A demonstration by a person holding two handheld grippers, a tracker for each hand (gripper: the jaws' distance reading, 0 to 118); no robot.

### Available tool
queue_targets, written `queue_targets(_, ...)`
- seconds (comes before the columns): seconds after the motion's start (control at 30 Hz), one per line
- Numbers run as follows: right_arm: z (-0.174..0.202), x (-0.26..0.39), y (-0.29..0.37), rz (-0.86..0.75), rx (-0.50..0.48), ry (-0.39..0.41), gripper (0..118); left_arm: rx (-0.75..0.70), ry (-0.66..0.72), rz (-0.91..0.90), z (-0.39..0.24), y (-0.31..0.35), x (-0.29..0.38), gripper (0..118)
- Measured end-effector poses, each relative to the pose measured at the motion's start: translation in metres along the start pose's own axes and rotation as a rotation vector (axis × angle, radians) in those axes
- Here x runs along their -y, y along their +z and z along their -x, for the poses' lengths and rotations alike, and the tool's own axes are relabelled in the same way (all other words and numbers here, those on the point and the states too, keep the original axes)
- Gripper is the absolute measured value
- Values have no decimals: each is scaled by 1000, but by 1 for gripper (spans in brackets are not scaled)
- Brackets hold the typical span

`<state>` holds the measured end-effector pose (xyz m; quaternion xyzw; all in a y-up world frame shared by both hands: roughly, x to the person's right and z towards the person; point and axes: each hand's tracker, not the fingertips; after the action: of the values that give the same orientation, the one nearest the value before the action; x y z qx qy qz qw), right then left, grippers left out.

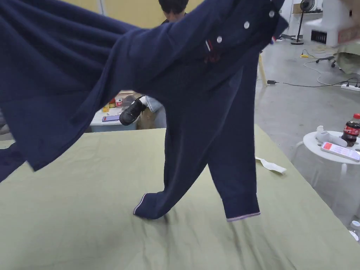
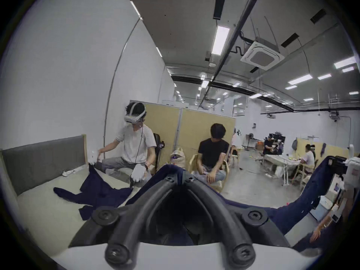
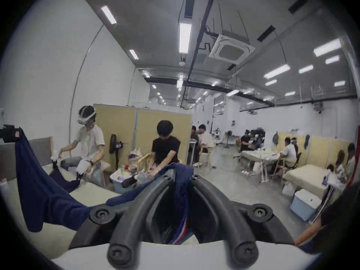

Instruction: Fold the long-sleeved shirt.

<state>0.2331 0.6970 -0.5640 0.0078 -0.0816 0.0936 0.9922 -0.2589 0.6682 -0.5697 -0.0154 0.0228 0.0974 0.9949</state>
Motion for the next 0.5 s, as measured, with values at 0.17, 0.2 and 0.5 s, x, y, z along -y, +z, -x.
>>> queue_targets(0.17,9,-30,-32,-11,9,-62,10,-19,-32,-62,-16,-28,-21,1)
queue_targets(0.2,8,-30,-40,-5,4,-86,10,-22,-45,-71,-20,-32,-21,1)
queue_targets(0.5,-8,125,-51,91,-126,-212,10,71,-163,42,0,-49,91,1)
